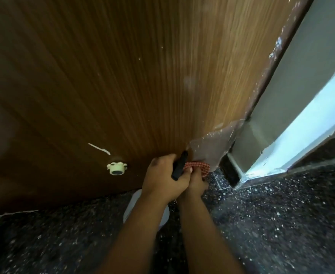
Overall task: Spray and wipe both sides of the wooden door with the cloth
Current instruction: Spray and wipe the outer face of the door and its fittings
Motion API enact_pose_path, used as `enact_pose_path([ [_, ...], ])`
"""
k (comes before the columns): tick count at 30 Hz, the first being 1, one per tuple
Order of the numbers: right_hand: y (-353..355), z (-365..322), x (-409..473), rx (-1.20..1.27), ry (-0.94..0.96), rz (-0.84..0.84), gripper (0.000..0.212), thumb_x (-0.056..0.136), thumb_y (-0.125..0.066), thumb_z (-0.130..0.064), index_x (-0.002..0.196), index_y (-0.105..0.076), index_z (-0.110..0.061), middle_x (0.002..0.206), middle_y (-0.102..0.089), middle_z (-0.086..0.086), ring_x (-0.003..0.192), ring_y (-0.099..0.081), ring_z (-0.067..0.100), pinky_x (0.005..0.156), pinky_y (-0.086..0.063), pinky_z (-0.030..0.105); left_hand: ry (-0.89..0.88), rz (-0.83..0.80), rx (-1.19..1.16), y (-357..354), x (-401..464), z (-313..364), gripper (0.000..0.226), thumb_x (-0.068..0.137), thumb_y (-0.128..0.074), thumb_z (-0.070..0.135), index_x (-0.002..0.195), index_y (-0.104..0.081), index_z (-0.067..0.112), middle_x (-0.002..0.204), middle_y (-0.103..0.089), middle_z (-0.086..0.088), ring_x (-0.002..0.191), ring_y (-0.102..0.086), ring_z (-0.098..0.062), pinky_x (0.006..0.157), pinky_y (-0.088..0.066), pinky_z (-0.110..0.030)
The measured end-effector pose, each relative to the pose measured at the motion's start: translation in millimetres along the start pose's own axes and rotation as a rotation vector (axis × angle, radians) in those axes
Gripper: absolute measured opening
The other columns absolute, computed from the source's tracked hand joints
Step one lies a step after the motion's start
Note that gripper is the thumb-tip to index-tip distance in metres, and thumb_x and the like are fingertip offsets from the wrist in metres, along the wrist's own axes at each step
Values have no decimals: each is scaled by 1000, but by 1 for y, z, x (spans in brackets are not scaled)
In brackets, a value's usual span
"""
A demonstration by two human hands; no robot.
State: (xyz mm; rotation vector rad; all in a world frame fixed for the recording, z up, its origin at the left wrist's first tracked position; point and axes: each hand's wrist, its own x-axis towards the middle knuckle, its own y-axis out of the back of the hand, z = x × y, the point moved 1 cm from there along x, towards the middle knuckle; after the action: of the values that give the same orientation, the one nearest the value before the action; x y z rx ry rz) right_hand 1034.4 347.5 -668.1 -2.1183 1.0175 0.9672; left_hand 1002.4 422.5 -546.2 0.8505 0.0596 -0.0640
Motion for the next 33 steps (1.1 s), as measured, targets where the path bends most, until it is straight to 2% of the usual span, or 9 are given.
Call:
enact_pose_path([
  [7, 3, -14, 5, -98, 281, -74, 57, 100, -50, -38, 152, -29, -24, 143, -45, 16, 119, -53, 35, 96, -48, 42, 13, 113, -24, 1, 12, 5, 25, 86, -74, 40, 82, -59, 19, 81, -65, 2, 85, -61, -19, 77, -49, -32],
  [12, -3, -10, -72, -403, 848, -317, 102, 77, -42, -83, 157, -8, -28, 149, -21, 13, 128, -41, 30, 97, -40, 33, 53, 227, -170, 12, 0, 1, 20, 87, -72, 43, 83, -67, 24, 77, -70, 8, 77, -66, -9, 72, -54, -31],
  [17, -18, -40, -69, -492, 1315, -154, 74, 93, -51, -50, 156, -19, -27, 145, -21, 20, 127, -35, 24, 108, -34, 32, 209, 315, -375, 40, -16, -9, 16, 86, -75, 36, 79, -67, 25, 73, -69, 9, 75, -66, -6, 76, -57, -40],
  [21, -31, -35, -21, -193, 657, 124, 72, 98, -34, -56, 156, -21, -14, 151, -17, 21, 134, -33, 36, 107, -38, 41, 140, 227, -281, 38, -16, -2, 17, 87, -75, 31, 76, -65, 21, 70, -68, 5, 68, -63, -3, 67, -48, -28],
  [23, -22, -15, -4, -175, 252, 59, 68, 103, -32, -52, 157, -15, -15, 152, -15, 18, 134, -34, 39, 106, -39, 46, 114, 210, -267, 37, -12, 2, 18, 87, -75, 31, 76, -65, 21, 69, -68, 3, 68, -63, -5, 67, -49, -27],
  [25, -14, -1, -12, -237, 164, -57, 69, 102, -36, -50, 157, -12, -16, 151, -13, 15, 134, -35, 38, 109, -38, 50, 102, 205, -258, 37, -9, 8, 18, 87, -75, 31, 76, -65, 20, 68, -67, 4, 68, -62, -4, 64, -46, -25],
  [28, -15, -24, -49, -322, 876, -151, 67, 103, -48, -31, 157, -14, -13, 153, -9, 21, 139, -23, 24, 116, -24, 34, 92, 224, -282, 39, -6, 8, 19, 86, -76, 33, 75, -65, 21, 67, -67, 6, 66, -63, -5, 67, -53, -30],
  [30, -23, -57, -62, -338, 1309, -105, 67, 100, -48, -34, 155, -21, -7, 150, -17, 25, 140, -25, 30, 118, -25, 39, 95, 233, -334, 41, -7, 3, 18, 86, -76, 33, 75, -66, 21, 67, -67, 9, 69, -66, -10, 72, -58, -43],
  [33, -38, -75, -45, -289, 1321, 55, 66, 99, -39, -48, 155, -24, -16, 144, -25, 18, 128, -40, 37, 103, -42, 56, 91, 217, -327, 40, -9, -3, 19, 85, -76, 33, 75, -65, 21, 65, -66, 11, 69, -65, -13, 73, -57, -43],
])
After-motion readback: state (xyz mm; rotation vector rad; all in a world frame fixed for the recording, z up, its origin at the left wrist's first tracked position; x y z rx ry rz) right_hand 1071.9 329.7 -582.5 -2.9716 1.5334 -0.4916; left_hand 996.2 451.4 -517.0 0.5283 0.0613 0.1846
